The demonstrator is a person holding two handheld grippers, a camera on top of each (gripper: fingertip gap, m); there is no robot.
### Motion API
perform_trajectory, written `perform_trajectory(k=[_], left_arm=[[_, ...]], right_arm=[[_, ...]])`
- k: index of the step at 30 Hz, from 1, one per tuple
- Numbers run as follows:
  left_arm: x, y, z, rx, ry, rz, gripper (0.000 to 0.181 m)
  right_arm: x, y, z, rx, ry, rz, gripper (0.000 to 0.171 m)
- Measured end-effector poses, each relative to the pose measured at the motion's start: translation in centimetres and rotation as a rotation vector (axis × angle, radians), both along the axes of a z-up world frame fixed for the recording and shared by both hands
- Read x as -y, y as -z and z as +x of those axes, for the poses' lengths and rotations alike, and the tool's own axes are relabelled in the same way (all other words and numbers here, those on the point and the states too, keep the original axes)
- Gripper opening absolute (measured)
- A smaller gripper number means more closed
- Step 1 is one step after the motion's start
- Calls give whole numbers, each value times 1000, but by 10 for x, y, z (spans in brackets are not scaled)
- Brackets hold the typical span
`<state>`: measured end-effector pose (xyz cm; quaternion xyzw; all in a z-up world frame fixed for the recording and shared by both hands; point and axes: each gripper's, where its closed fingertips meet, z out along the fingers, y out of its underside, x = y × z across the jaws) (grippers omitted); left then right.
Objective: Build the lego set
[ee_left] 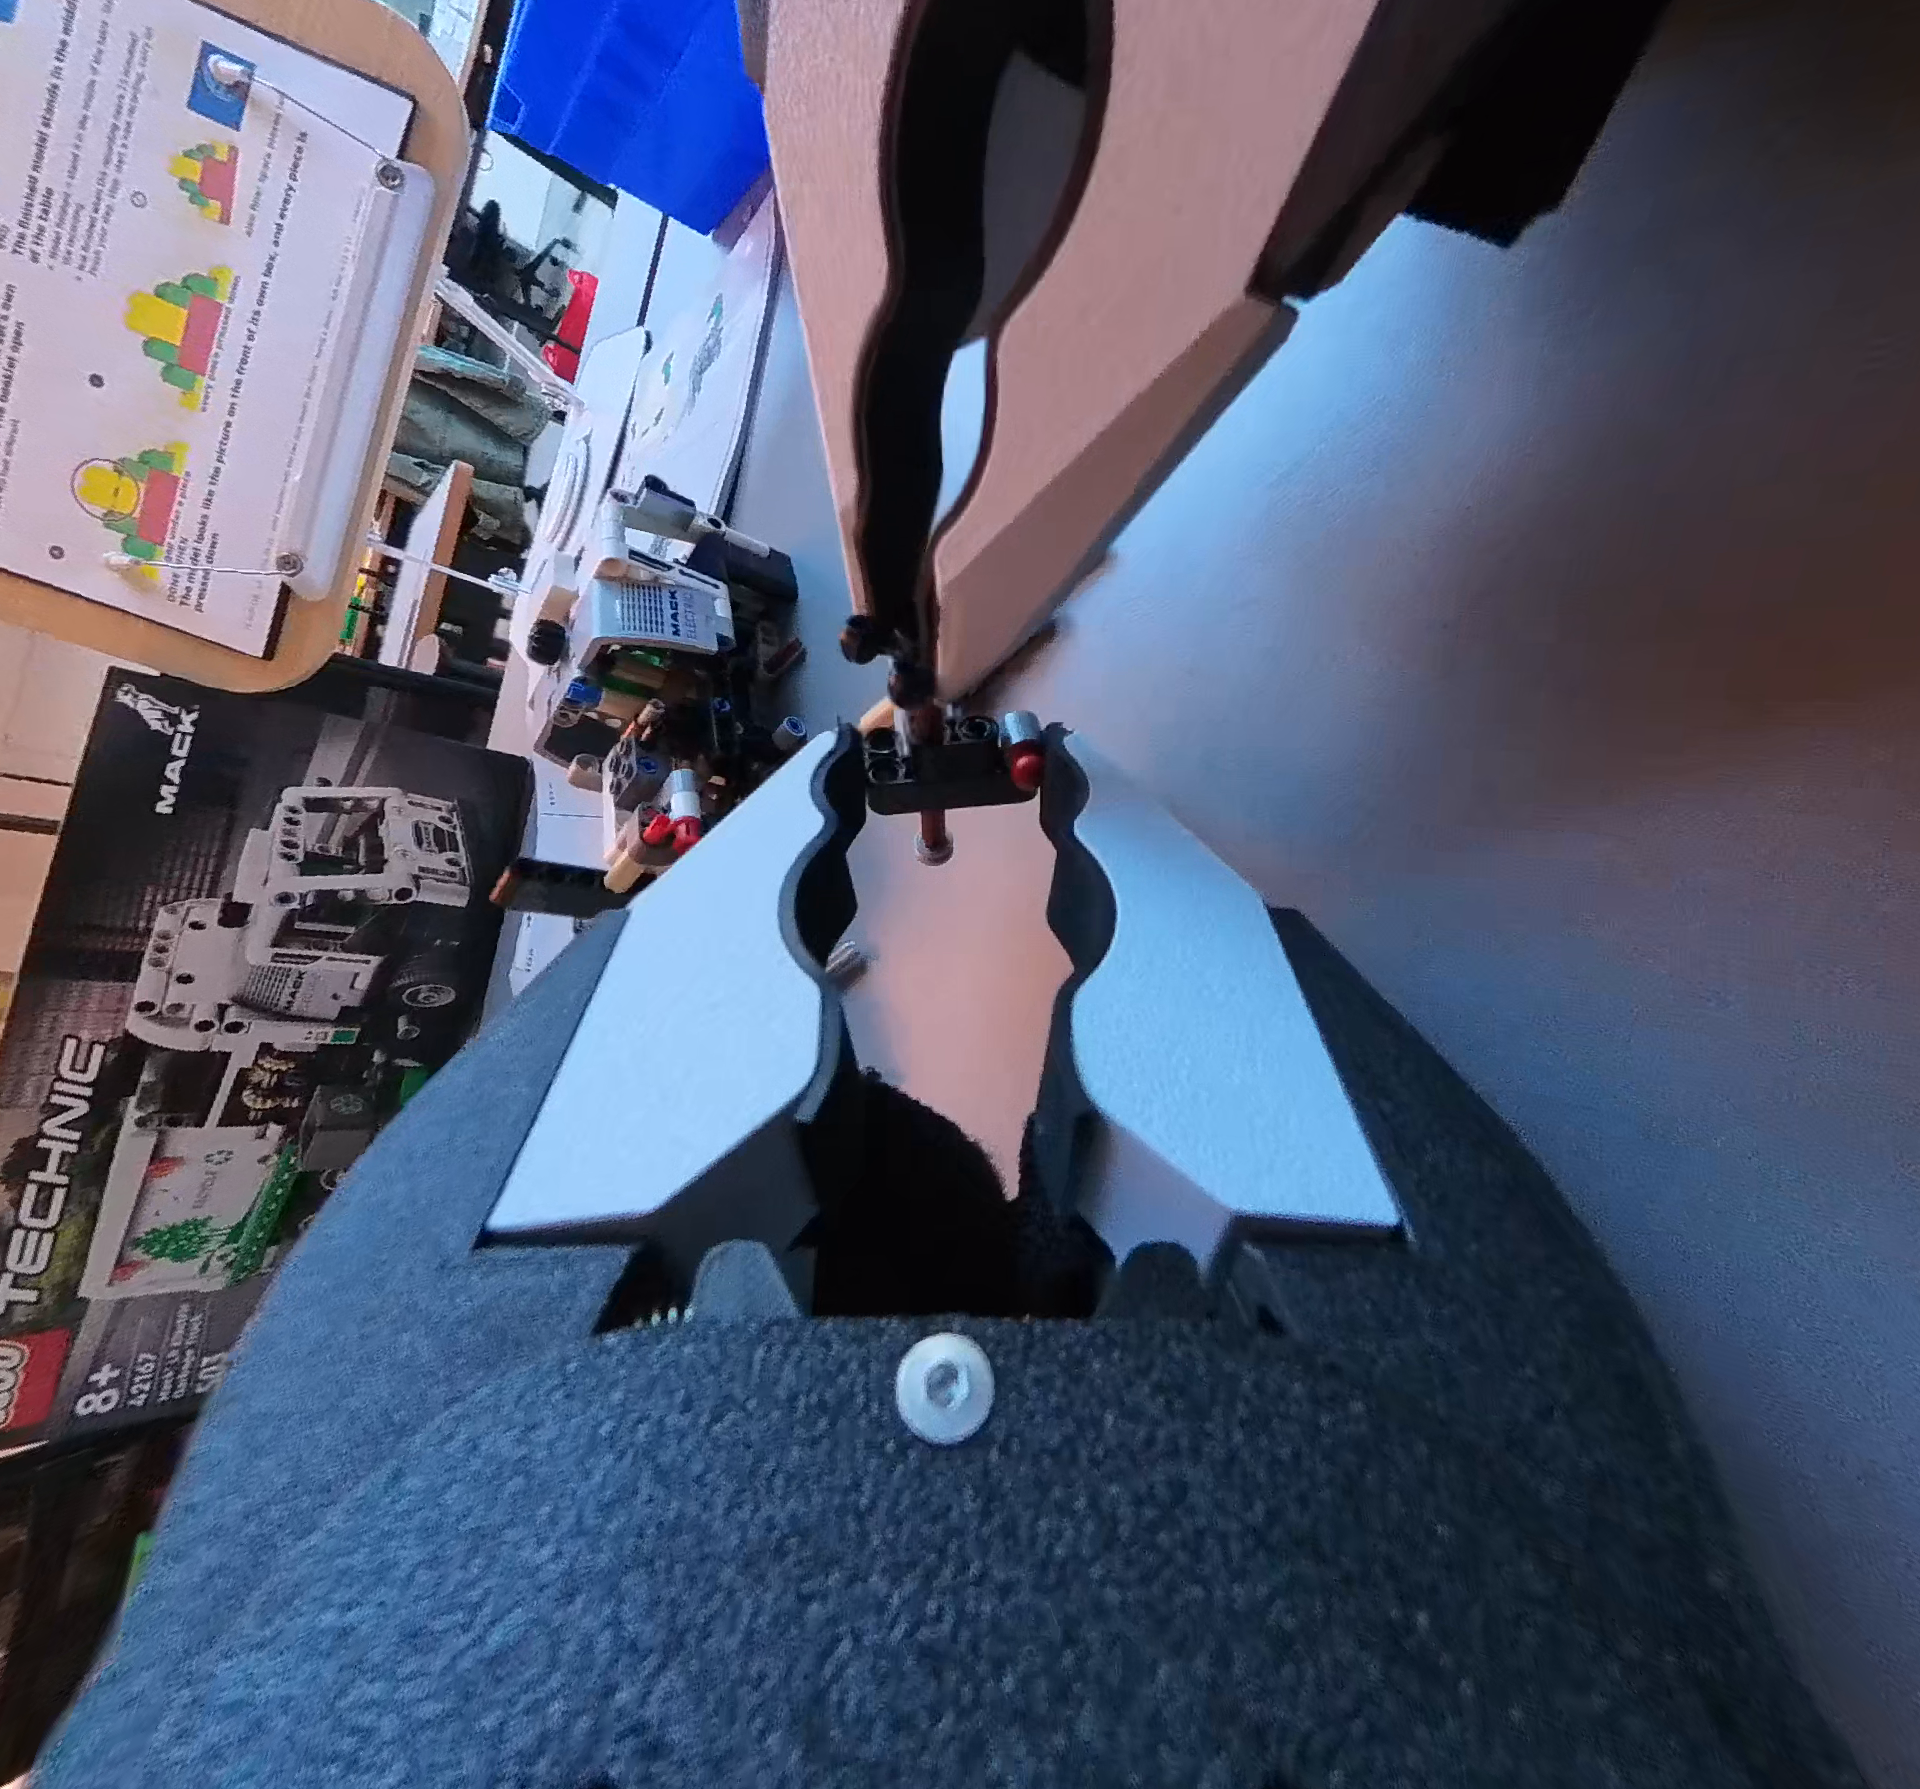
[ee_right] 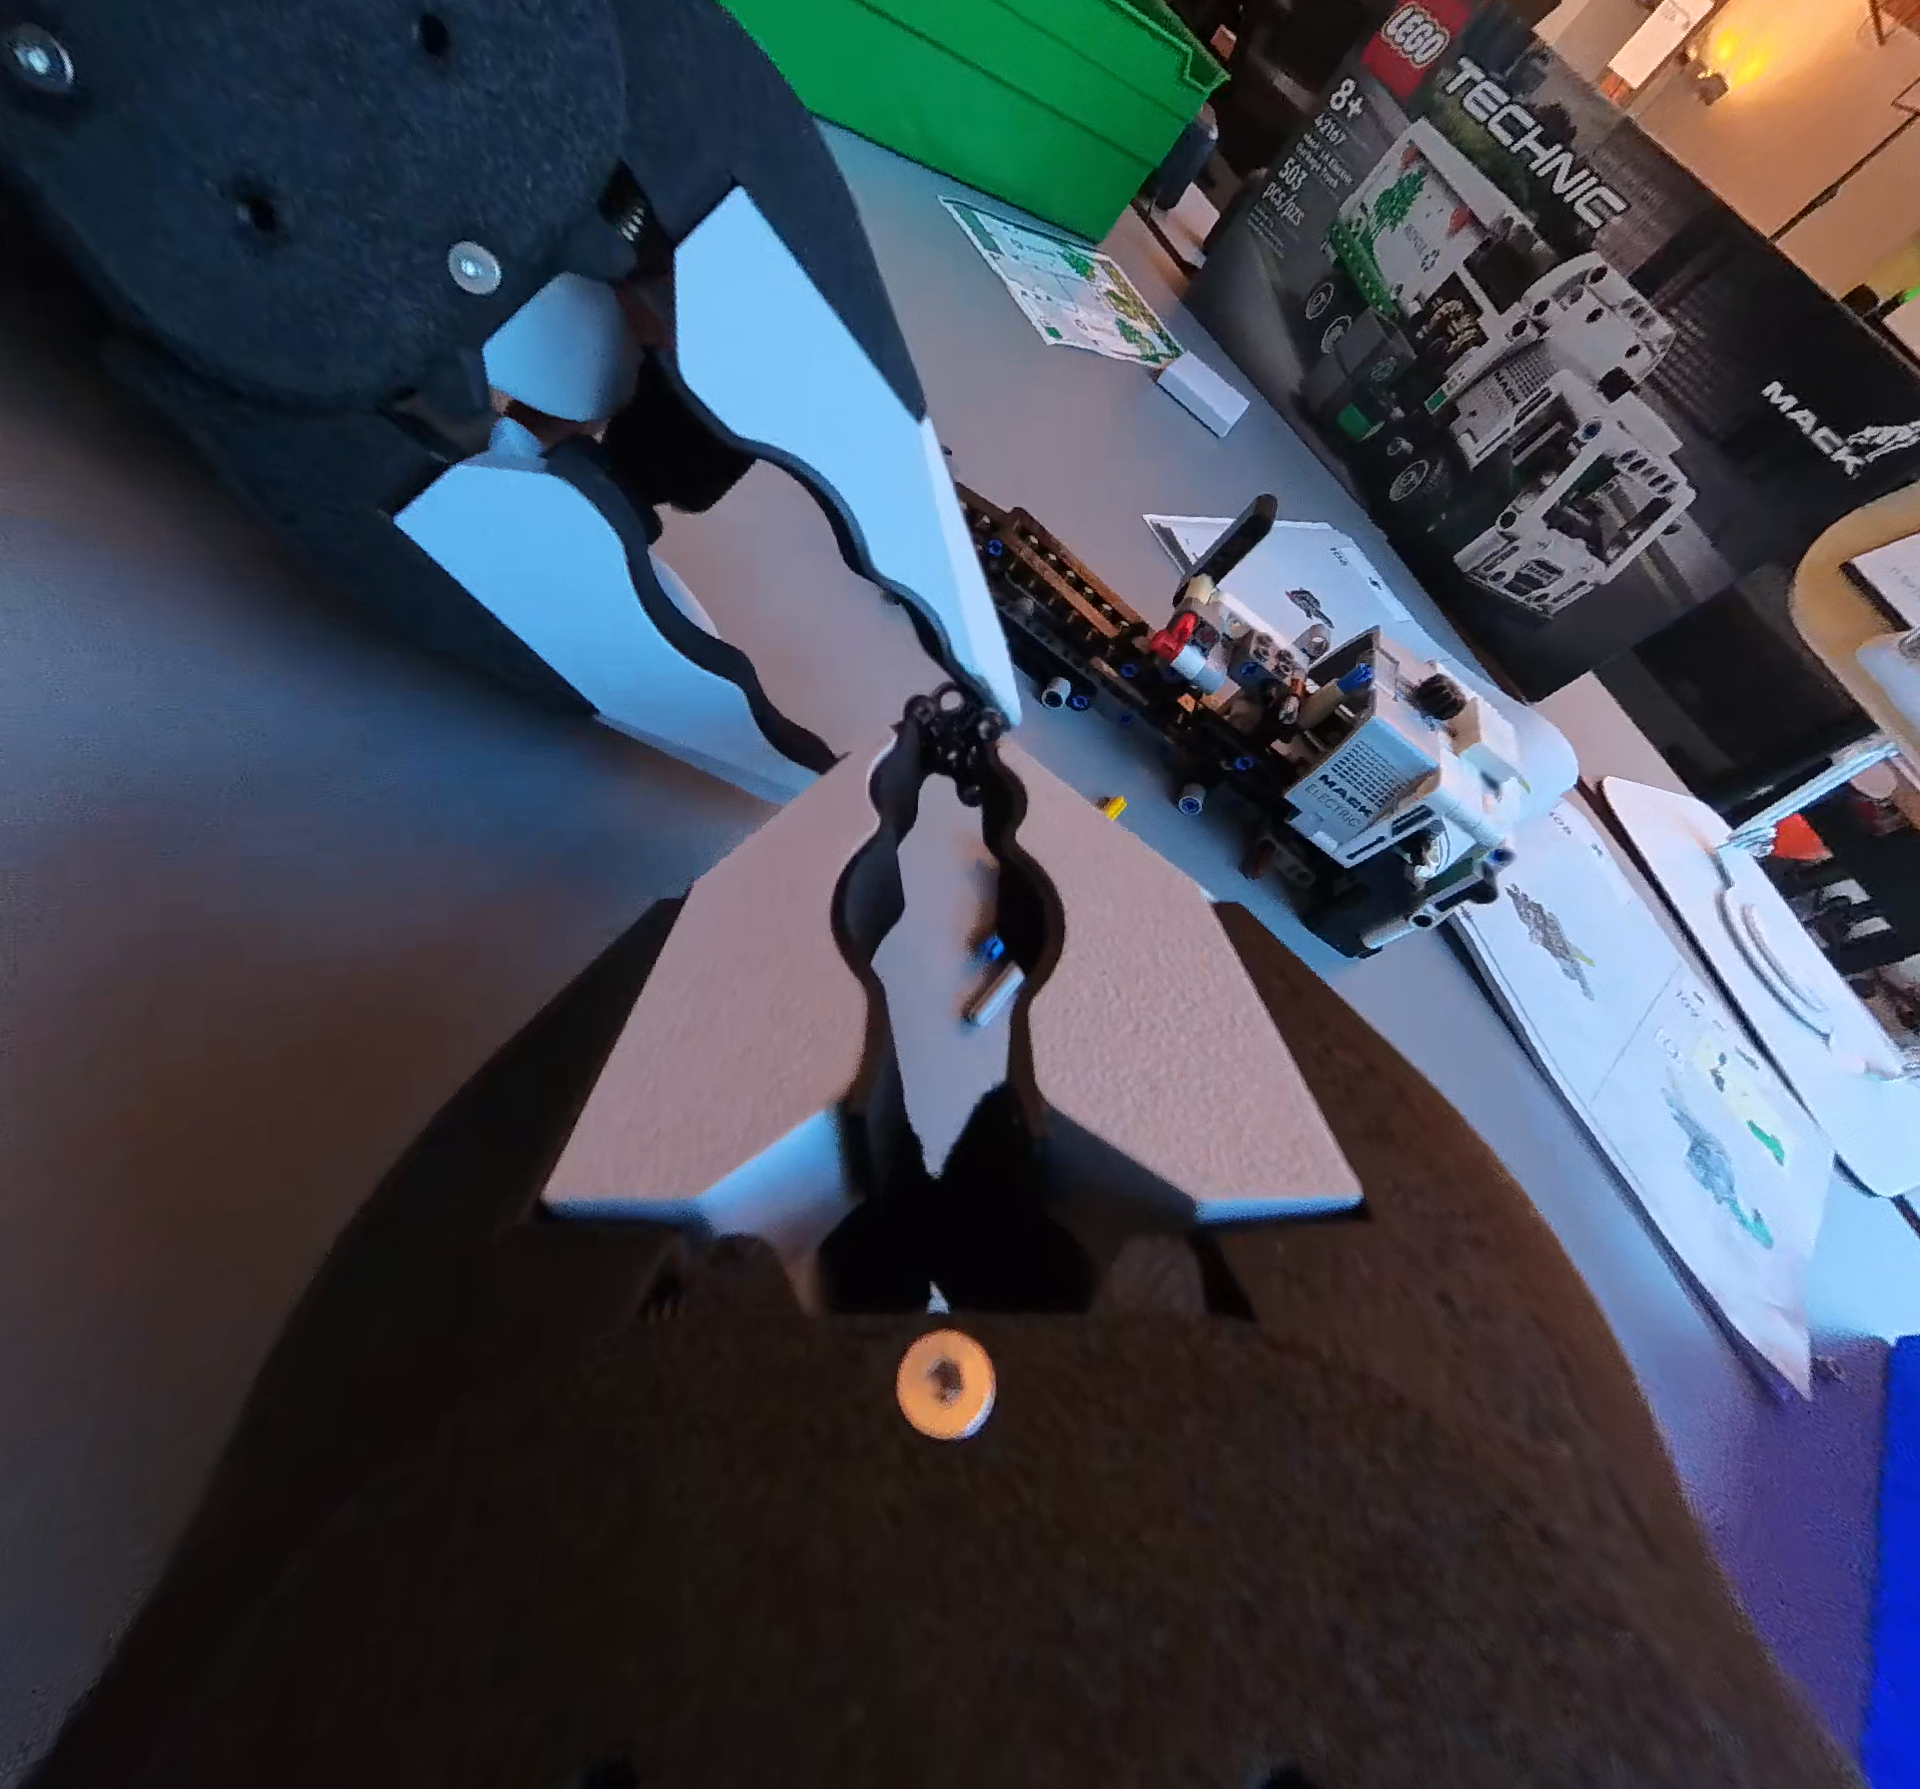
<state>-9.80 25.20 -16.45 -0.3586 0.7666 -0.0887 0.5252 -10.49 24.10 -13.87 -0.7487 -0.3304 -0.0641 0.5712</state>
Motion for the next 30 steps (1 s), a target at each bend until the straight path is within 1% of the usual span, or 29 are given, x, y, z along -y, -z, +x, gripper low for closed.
perform_trajectory(k=[3,5,7,9,12,14,17,20,25,26,28,30], left_arm=[[-1,-1,0,3,-9,-4,31],[-3,-8,-1,37,-13,-72,32],[-4,-19,-4,81,-27,-227,32],[3,-26,-7,108,-31,-452,31],[14,-20,-13,69,-85,-745,32],[23,-15,-17,44,-116,-873,32],[30,-6,-22,-3,-148,-870,32],[36,9,-26,-94,-171,-859,32],[38,20,-30,-177,-170,-858,32],[37,24,-32,-194,-181,-853,32],[36,25,-35,-201,-180,-854,32],[36,25,-37,-201,-178,-853,32]], right_arm=[[2,-3,-2,-1,-2,19,10],[2,-5,3,-29,17,17,10],[2,-13,9,-113,32,23,10],[1,-21,16,-196,48,36,10],[2,-29,22,-290,51,44,10],[3,-30,22,-311,46,45,10],[8,-20,8,-312,-21,-37,10],[16,7,-5,-259,-86,-267,11],[27,2,-17,-257,-182,-425,11],[29,5,-17,-234,-183,-449,11],[27,6,-15,-180,-165,-420,11],[26,7,-21,-192,-174,-422,11]])
